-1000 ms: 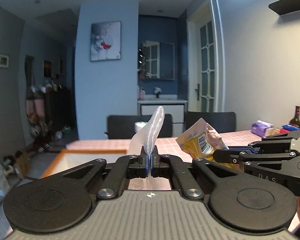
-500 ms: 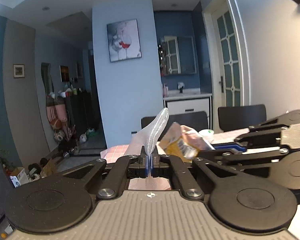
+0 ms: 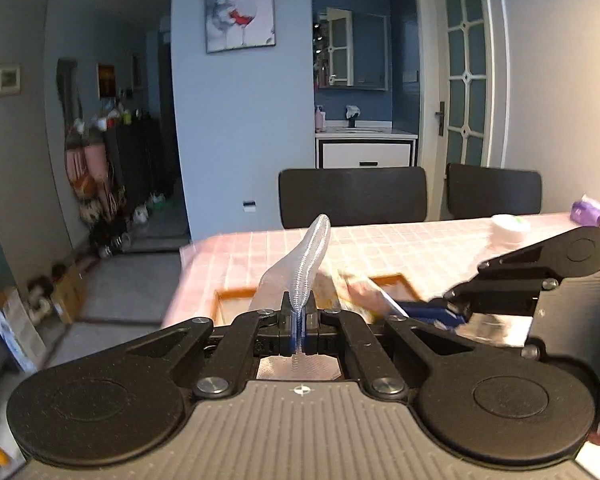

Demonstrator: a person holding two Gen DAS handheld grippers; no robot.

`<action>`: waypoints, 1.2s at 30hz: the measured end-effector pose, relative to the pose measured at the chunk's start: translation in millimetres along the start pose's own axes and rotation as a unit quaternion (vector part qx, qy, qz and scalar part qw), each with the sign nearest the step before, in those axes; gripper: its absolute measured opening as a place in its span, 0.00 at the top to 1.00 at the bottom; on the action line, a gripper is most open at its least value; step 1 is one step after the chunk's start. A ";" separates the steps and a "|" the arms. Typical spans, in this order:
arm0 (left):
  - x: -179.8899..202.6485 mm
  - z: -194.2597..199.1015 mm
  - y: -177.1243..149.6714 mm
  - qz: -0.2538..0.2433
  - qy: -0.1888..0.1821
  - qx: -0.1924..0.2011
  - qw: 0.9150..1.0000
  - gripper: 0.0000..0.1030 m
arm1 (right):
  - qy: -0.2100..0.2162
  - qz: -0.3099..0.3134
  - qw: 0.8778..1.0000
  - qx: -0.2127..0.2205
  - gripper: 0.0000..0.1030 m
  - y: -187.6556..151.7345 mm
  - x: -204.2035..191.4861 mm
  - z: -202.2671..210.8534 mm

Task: Organize soft objects
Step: 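Carry the plastic bag and snack wrapper over the box with both grippers, then open both grippers to release the bag and wrapper into the box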

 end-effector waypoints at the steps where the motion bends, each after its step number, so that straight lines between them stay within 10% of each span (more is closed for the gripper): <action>1: -1.3 -5.9 1.7 -0.005 0.002 0.002 1.000 0.99 | -0.003 0.003 1.000 -0.008 0.95 1.3 1.3 -8.1; 25: -21.2 -59.2 -53.8 -0.009 0.022 -0.170 0.985 0.92 | 0.017 0.020 0.996 -0.086 0.93 -20.2 -0.1 -76.7; 36: -25.6 -42.6 -40.4 0.006 0.038 -0.148 0.988 0.57 | 0.020 0.048 0.997 -0.053 0.56 -15.7 -8.9 -47.6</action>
Point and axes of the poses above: each gripper's, at about its wrist camera, not at the fingertips, and z roughly against the way its jaws point, x to its right, y to its top, the point moved 7 cm from there along -z, roughly the way its jaws point, and after that the axes turned 5 degrees about y, right-handed, at the moved point
